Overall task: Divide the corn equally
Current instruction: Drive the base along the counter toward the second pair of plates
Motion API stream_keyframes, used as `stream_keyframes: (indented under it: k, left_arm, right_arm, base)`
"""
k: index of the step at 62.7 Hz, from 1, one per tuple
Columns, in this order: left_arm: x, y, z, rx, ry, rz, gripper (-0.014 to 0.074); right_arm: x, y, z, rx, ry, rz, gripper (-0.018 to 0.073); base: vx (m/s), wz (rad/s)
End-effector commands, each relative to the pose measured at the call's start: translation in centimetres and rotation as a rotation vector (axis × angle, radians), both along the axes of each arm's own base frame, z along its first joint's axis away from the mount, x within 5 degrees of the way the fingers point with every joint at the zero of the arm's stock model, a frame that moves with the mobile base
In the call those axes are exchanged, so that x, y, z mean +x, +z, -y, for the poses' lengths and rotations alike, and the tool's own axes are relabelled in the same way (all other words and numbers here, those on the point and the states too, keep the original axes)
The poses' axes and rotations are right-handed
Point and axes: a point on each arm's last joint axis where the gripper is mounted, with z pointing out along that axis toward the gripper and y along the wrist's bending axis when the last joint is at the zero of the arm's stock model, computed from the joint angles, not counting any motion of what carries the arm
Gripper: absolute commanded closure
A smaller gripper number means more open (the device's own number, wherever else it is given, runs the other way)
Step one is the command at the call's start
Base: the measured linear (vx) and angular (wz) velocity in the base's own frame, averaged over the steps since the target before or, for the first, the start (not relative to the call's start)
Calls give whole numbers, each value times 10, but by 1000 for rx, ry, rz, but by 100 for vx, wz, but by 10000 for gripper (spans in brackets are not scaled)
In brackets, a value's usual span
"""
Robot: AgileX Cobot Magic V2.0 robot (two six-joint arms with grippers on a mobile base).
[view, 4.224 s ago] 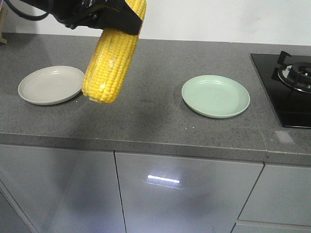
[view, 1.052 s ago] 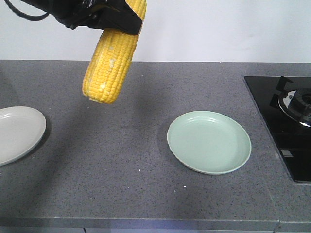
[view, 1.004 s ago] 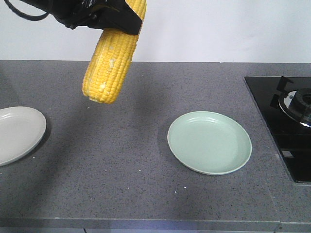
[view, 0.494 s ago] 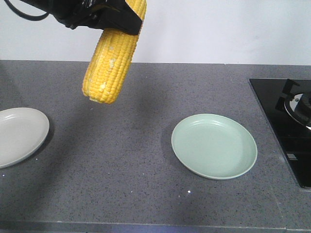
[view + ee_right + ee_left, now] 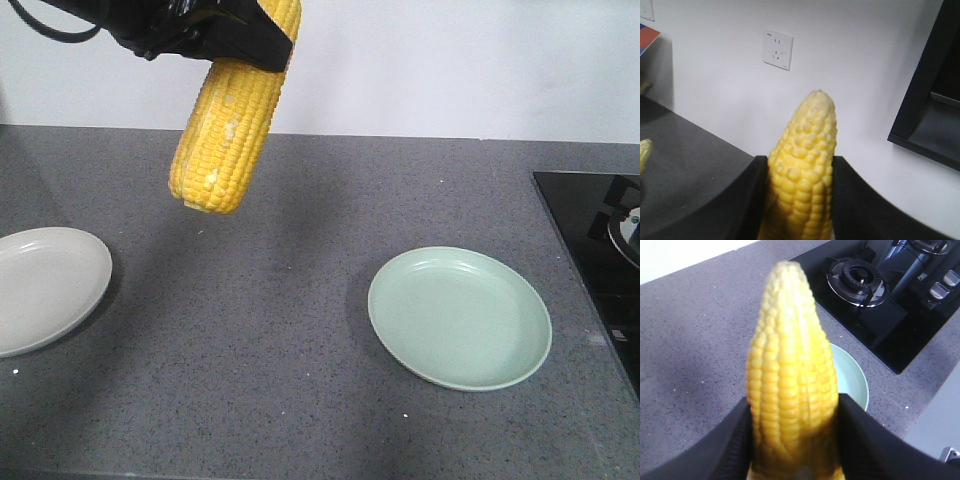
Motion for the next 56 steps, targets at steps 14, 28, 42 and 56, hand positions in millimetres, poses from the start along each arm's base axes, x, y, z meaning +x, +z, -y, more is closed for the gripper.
stream_keyframes:
  k: [14, 28, 42, 56]
  left_arm:
    - [-15, 24, -4, -85, -1, 82, 603]
    - [-15, 24, -4, -85, -1, 82, 603]
    - [-15, 24, -4, -85, -1, 82, 603]
    - [-15, 24, -4, -85, -1, 82, 603]
  right_arm:
    - [-11, 7, -4, 4, 17, 40, 564]
    - [-11, 7, -4, 4, 17, 40, 564]
    - [-11, 7, -4, 4, 17, 40, 564]
    - [-11, 7, -4, 4, 17, 40, 564]
  base:
    - [5, 4]
    - [5, 1]
    - [5, -5]
    - [5, -6]
